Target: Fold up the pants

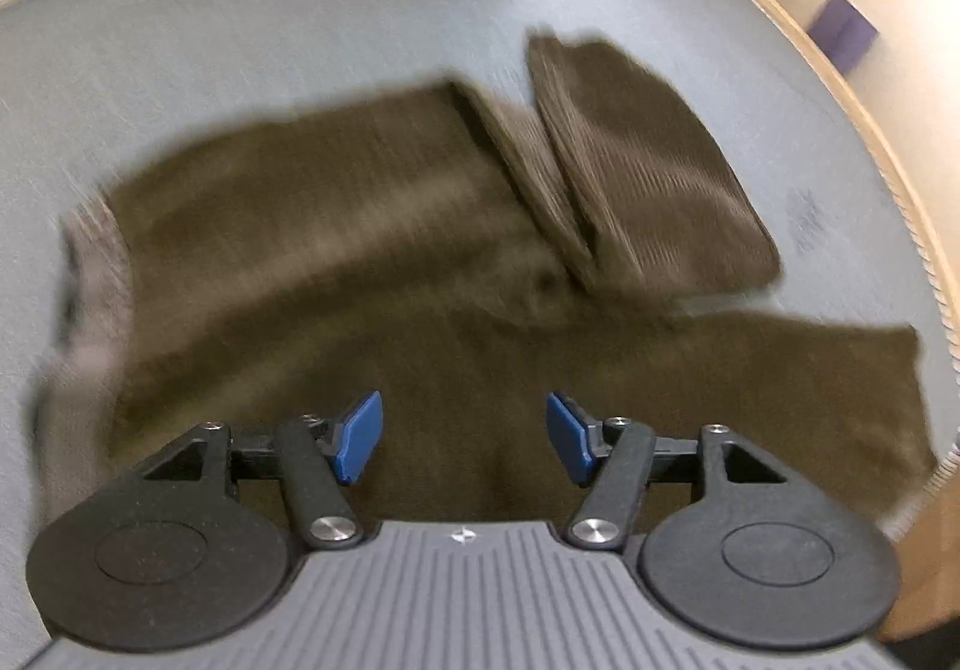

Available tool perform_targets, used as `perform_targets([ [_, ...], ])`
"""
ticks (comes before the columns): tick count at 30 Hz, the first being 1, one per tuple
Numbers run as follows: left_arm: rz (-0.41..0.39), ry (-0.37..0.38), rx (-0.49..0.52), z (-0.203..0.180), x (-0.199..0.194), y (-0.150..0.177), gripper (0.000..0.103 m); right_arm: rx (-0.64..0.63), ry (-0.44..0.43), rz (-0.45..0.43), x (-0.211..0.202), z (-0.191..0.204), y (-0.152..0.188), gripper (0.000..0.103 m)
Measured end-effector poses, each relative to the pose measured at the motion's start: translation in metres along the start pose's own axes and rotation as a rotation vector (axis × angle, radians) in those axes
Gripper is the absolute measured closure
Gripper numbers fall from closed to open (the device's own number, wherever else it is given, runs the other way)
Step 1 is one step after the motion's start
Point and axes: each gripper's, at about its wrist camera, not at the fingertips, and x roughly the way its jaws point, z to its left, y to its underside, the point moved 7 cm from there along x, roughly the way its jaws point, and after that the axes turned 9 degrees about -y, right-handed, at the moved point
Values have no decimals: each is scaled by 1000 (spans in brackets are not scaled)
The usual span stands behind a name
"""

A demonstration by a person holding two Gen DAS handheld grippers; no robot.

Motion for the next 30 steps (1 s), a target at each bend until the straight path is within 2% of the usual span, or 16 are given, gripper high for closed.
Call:
perform_targets([
  [3,121,-14,91,1,27,36,39,-48,-101,-27,-3,20,-1,88],
  [4,161,-20,119,3,35,48,43,-63,-131,-16,-2,26,1,88],
  [6,236,-24,153,9,49,73,49,-77,-200,76,10,36,12,85],
  [7,263,-34,172,13,54,84,50,-69,-207,150,20,36,22,85],
  [9,243,-29,218,18,51,94,50,-51,-129,290,38,28,42,85],
  [10,236,-22,234,19,47,95,50,-45,-98,312,41,23,45,85],
  [11,230,-13,227,24,42,95,50,-37,-92,297,40,22,42,85],
  [12,212,-13,209,30,36,92,50,-38,-96,258,36,24,35,85],
  [15,80,-50,160,60,10,71,48,-101,-128,148,21,41,18,84],
  [17,1,-77,98,88,-6,55,46,-134,-167,116,14,56,16,84],
  [19,-30,-102,28,118,-17,47,45,-148,-214,114,11,74,17,83],
  [22,-19,-144,-90,171,-22,48,41,-151,-251,117,4,97,21,83],
  [26,21,-207,-180,225,-16,59,31,-150,-300,126,-5,126,25,83],
  [28,63,-205,-209,239,-4,74,29,-158,-322,133,-10,142,27,83],
  [30,129,-163,-235,241,10,92,28,-176,-336,137,-12,156,31,83],
])
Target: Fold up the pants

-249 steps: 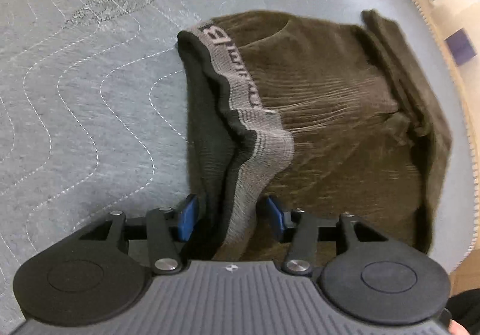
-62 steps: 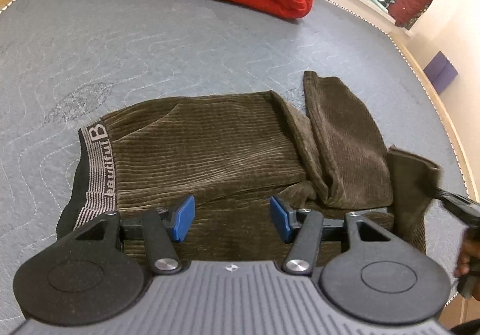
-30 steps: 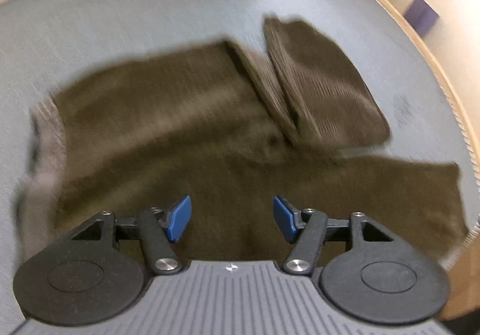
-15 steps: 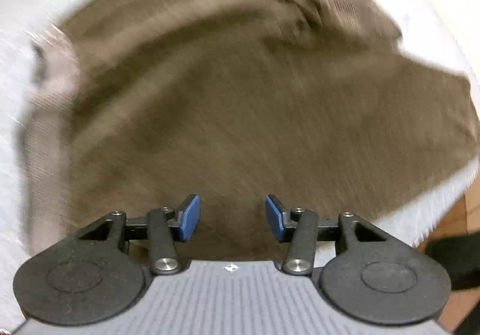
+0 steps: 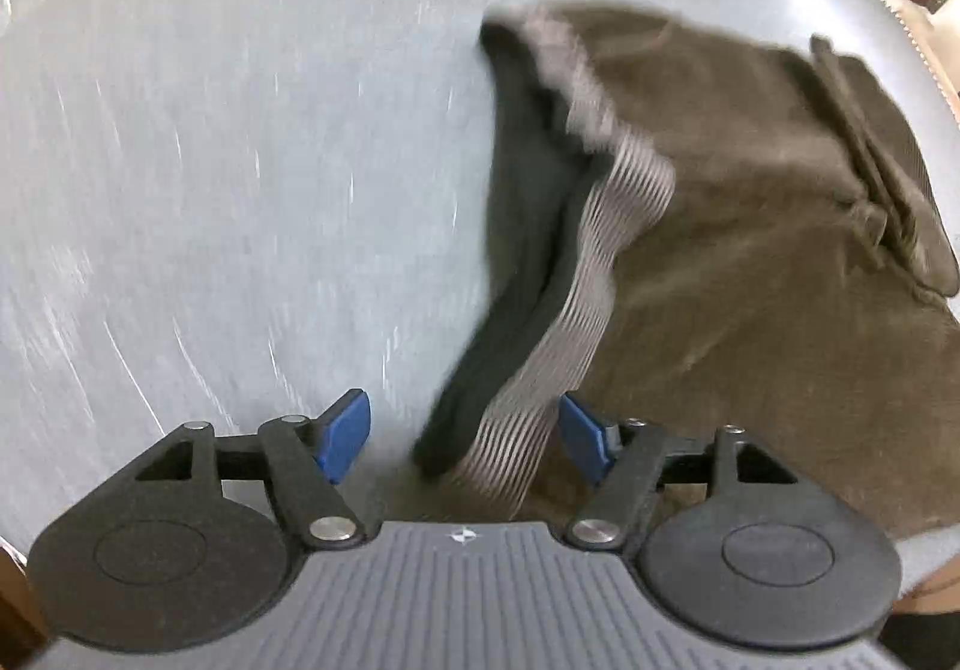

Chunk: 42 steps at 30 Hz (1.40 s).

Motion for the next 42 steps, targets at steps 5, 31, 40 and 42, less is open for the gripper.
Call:
perform_targets([
  [5,24,80,51,-1,7,16,72,-29,-32,19,7,30,5,83],
  [31,-115,-32,361,-93,-36,-3,62,-128,-77,62,17,60,17,76],
  [40,-221,13,-66,-54,-45,-131,50,-141,-156,47,11,90,14,76],
  [42,-176,16,-133,-41,-20,-148,44,-150,-176,45,10,99,13,76],
])
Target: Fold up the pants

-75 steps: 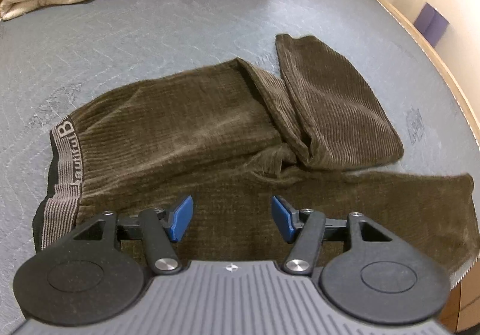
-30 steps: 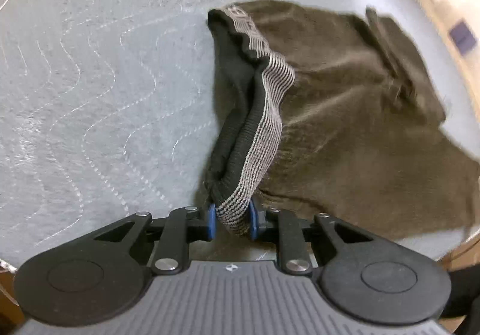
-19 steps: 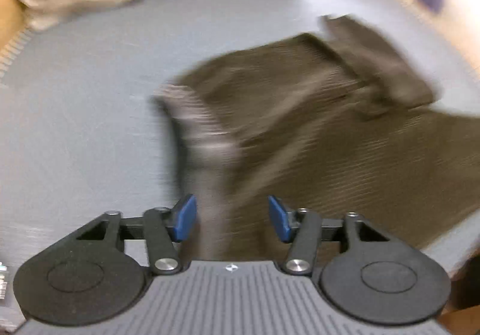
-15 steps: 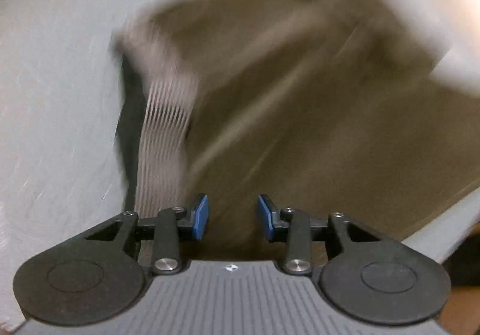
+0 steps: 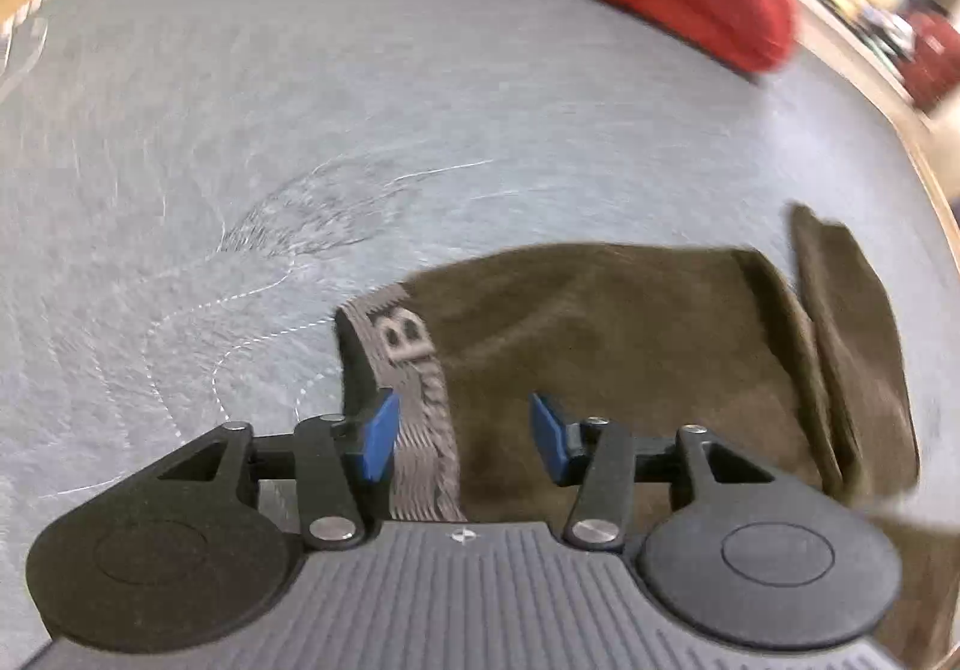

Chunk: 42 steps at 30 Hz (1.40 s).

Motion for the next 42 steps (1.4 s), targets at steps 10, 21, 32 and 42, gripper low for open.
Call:
perform_targets([
  [10,-13,-27,-131,23,68,-33,72,-53,-12,-1,18,19,-12,76],
  [21,-215,-273,128,-59,13,-29,46,-44,-91,-17,48,50,-26,76],
  [32,-61,-65,264,-129,-19,9,60,-6,-180,41,98,100,-21,72],
  [42,-202,159,333,-200,-92,66,31,-70,-157,121,159,120,-6,62],
])
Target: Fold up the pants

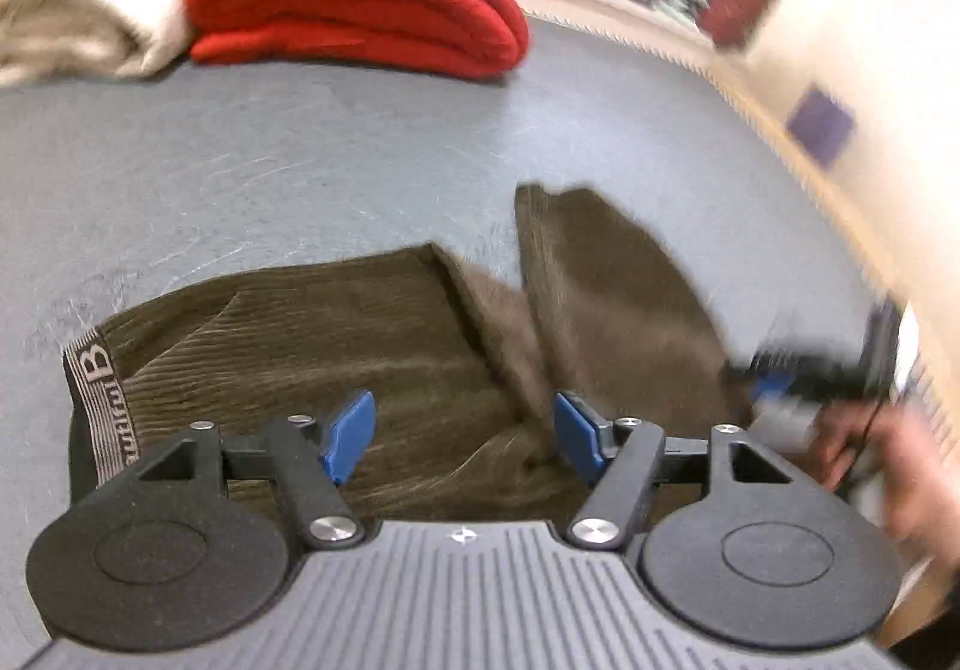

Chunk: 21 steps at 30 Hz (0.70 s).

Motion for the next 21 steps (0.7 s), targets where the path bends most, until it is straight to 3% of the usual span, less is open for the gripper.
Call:
perform_targets([
  [1,71,-81,40,-2,18,11,38,-7,-1,-1,1,3,2,61],
  [2,118,-114,36,-4,31,15,44,-21,6,-9,0,8,3,61],
  [3,114,-62,8,-8,36,11,44,-41,12,-16,0,11,4,64],
  [5,109,-4,-16,-12,47,1,44,-100,14,-40,-5,21,3,95],
  [9,54,-51,27,-1,50,-19,43,-249,-19,-131,-32,51,-1,96],
  [13,96,-24,-53,24,69,-29,43,-548,-245,-141,-76,119,25,96],
  [15,106,-38,-70,35,69,-24,43,-708,-389,-68,-95,148,60,96],
  [17,117,-44,-84,44,70,-21,43,-832,-478,66,-100,161,106,96],
  [19,123,-33,-95,47,71,-23,43,-927,-474,206,-91,159,148,95],
  [21,129,-38,-100,52,64,-19,42,-987,-418,287,-78,150,174,91],
])
